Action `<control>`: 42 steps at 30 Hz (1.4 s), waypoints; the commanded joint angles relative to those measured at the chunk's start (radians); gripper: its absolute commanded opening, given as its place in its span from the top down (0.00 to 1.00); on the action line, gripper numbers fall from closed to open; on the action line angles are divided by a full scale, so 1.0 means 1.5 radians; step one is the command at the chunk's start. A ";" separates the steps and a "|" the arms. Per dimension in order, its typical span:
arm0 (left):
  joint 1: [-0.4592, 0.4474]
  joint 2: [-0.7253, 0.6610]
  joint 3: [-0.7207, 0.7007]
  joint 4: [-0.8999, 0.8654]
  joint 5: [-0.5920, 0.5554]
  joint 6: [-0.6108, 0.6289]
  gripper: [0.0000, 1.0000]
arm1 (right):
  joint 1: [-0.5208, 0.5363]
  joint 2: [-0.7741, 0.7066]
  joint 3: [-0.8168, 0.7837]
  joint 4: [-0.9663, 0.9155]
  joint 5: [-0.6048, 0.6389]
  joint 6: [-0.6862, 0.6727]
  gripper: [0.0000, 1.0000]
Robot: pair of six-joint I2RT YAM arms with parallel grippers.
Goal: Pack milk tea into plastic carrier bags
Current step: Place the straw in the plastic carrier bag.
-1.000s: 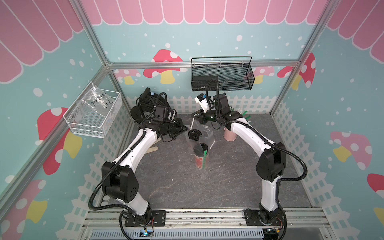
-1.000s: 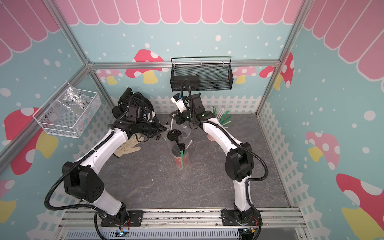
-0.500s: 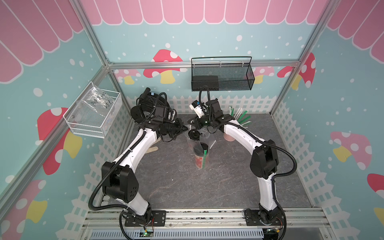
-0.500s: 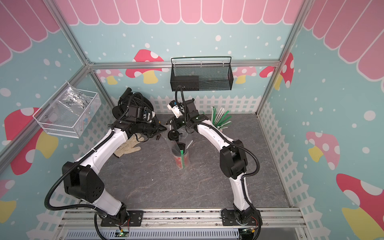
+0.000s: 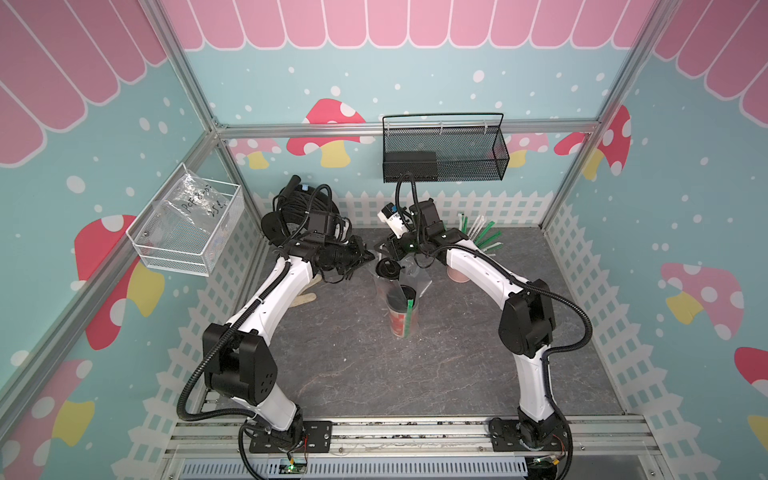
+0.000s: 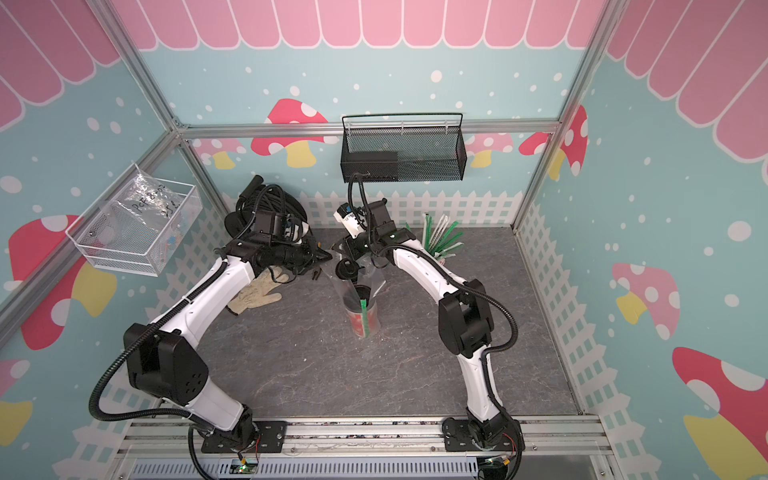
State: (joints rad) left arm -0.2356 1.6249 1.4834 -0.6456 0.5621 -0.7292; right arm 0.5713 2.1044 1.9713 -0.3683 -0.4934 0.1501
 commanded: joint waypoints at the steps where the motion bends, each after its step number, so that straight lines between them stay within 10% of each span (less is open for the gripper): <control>1: 0.006 -0.005 -0.003 0.008 0.007 0.001 0.98 | 0.005 -0.027 0.030 -0.010 0.019 -0.020 0.64; 34: 0.010 -0.002 0.001 0.008 0.010 -0.002 0.97 | 0.022 0.021 0.054 -0.057 0.081 -0.061 0.82; 42: 0.012 0.000 0.009 0.002 0.011 -0.002 0.74 | 0.022 -0.024 0.058 -0.048 0.094 -0.057 0.71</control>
State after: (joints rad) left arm -0.2253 1.6249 1.4834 -0.6456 0.5732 -0.7300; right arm 0.5976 2.1181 2.0270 -0.4412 -0.3695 0.0826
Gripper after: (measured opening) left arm 0.254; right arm 0.286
